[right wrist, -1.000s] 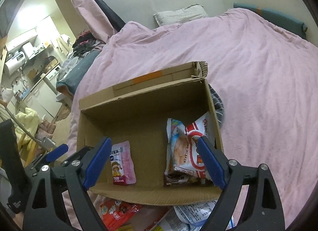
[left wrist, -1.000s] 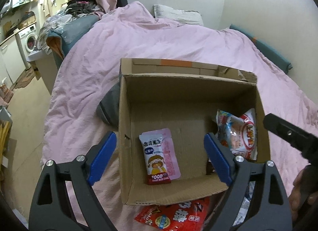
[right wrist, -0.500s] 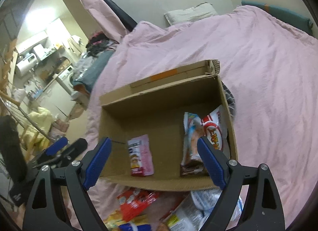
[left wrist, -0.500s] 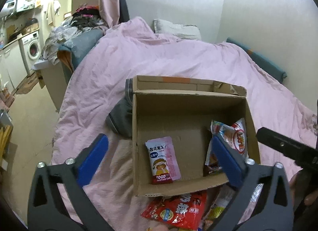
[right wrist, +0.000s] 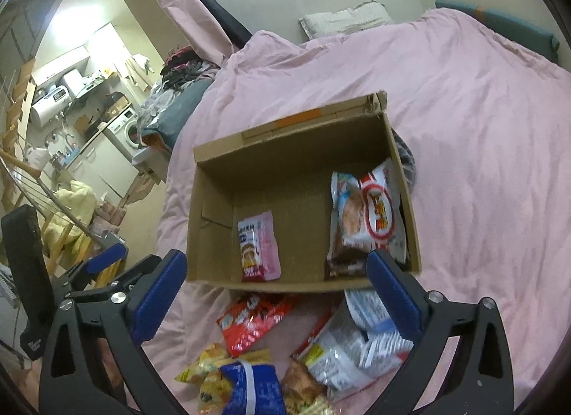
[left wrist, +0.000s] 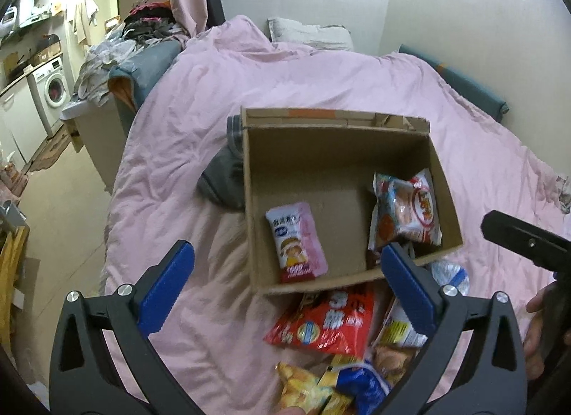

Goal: Organize snacks
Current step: 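Withdraw both tools from the box toward the snack pile, then grasp the yellow chip bag with the left tool while the right tool grasps the white-blue bag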

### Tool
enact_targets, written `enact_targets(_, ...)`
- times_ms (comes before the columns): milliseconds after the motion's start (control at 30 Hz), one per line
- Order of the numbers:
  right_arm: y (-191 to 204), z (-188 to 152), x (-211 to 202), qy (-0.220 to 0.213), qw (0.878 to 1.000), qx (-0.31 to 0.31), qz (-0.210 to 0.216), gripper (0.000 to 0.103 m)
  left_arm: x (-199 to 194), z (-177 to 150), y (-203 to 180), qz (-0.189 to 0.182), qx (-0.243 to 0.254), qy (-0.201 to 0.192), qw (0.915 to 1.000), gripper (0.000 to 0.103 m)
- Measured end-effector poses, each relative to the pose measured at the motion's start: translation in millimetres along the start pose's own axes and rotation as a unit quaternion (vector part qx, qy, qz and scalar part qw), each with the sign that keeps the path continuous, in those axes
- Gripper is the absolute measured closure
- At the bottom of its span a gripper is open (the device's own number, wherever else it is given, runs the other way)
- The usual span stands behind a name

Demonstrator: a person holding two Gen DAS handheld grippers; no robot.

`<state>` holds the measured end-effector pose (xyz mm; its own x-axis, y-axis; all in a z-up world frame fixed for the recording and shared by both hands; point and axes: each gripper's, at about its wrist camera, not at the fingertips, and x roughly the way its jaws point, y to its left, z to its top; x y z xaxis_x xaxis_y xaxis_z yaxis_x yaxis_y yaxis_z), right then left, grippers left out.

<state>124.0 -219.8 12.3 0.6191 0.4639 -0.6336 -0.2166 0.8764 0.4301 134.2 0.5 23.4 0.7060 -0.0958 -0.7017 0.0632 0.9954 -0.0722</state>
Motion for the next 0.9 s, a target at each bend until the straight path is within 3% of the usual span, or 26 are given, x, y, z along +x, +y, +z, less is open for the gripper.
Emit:
enact_targets(333, -7.7, -29.3, -14.0, 0.025, 0.999, 0.021, 0.002, 0.0, -13.2, -28.3, 22.8, -0.002, -0.026, 0.05, 0.9984, 0.0)
enact_targets(400, -11.4, -32.9, -14.9, 0.027, 0.999, 0.024, -0.002, 0.0, -9.2, -35.2, 27.1, -0.011, -0.036, 0.07, 0.9969, 0.0)
enact_targets(467, -14.0, -34.1, -14.2, 0.031, 0.999, 0.028, -0.004, 0.0, 4.2, -45.4, 29.5, -0.024, -0.042, 0.113, 0.9924, 0.0)
enact_targets(533, -17.7, -36.7, -13.7, 0.035, 0.999, 0.032, -0.006, 0.0, 21.8, -59.2, 34.0, -0.043, -0.062, 0.165, 0.9834, 0.001)
enact_targets(600, -22.5, -39.9, -12.8, 0.041, 0.998, 0.039, -0.01, 0.0, 35.6, -69.3, 38.0, -0.059, -0.083, 0.203, 0.9739, 0.009)
enact_targets(767, -31.3, -44.1, -13.4, 0.048, 0.998, 0.05, -0.011, 0.0, 61.1, -98.0, 35.2, -0.09, -0.119, 0.293, 0.9444, 0.009)
enact_targets(867, -34.1, -44.4, -13.8, 0.048, 0.997, 0.053, -0.011, 0.0, 68.8, -110.5, 22.8, -0.103, -0.115, 0.323, 0.9339, 0.01)
enact_targets(900, -35.2, -44.4, -13.4, 0.049, 0.997, 0.056, -0.01, 0.0, 70.8, -114.0, 19.4, -0.106, -0.115, 0.327, 0.9318, 0.016)
